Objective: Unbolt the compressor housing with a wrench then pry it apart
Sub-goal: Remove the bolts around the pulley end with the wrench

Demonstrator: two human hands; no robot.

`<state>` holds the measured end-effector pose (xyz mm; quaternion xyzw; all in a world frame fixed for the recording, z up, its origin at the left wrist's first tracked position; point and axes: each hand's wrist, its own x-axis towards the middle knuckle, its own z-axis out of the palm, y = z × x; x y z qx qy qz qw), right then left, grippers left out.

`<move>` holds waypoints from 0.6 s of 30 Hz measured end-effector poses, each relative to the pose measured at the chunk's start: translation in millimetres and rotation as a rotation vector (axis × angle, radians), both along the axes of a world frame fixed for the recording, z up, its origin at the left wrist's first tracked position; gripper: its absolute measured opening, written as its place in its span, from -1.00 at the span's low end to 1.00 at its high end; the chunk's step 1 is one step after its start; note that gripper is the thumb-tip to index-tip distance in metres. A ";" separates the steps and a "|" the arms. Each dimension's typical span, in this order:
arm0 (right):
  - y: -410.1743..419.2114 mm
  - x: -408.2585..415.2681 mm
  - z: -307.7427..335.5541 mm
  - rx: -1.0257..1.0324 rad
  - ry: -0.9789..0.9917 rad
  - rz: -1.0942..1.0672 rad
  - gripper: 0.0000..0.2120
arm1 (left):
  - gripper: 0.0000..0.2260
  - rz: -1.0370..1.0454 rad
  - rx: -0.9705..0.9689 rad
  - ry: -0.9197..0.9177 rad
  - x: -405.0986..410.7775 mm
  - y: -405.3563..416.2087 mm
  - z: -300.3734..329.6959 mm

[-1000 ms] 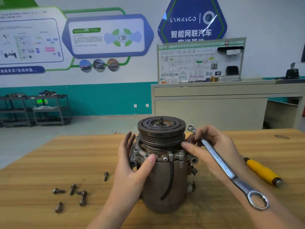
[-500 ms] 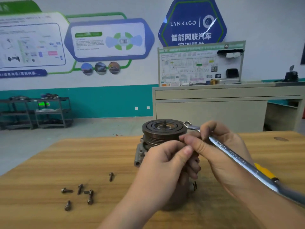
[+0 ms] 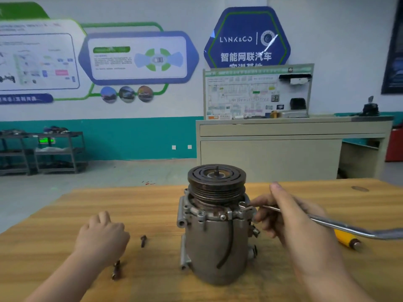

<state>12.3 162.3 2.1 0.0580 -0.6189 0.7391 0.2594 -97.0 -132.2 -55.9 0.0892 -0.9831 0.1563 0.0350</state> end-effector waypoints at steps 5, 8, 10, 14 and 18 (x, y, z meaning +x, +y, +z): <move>-11.8 0.0 1.4 -0.003 -0.096 -0.139 -0.60 | -0.61 0.074 -0.024 -0.128 -5.3 -8.2 -10.1; -21.1 5.1 7.2 0.105 -0.133 -0.278 -0.62 | -0.41 0.092 0.056 0.033 1.5 3.9 -1.0; -29.4 7.1 8.9 0.096 -0.121 -0.378 -0.59 | -0.26 -0.068 0.361 0.320 7.4 26.1 8.9; -44.6 6.3 2.3 -0.075 -0.114 -0.496 -0.49 | -0.07 -0.743 1.389 0.162 34.5 93.0 34.4; -28.9 -4.5 -2.7 -0.218 -0.039 -0.443 -0.81 | -0.28 -0.949 1.532 0.184 36.8 115.3 34.2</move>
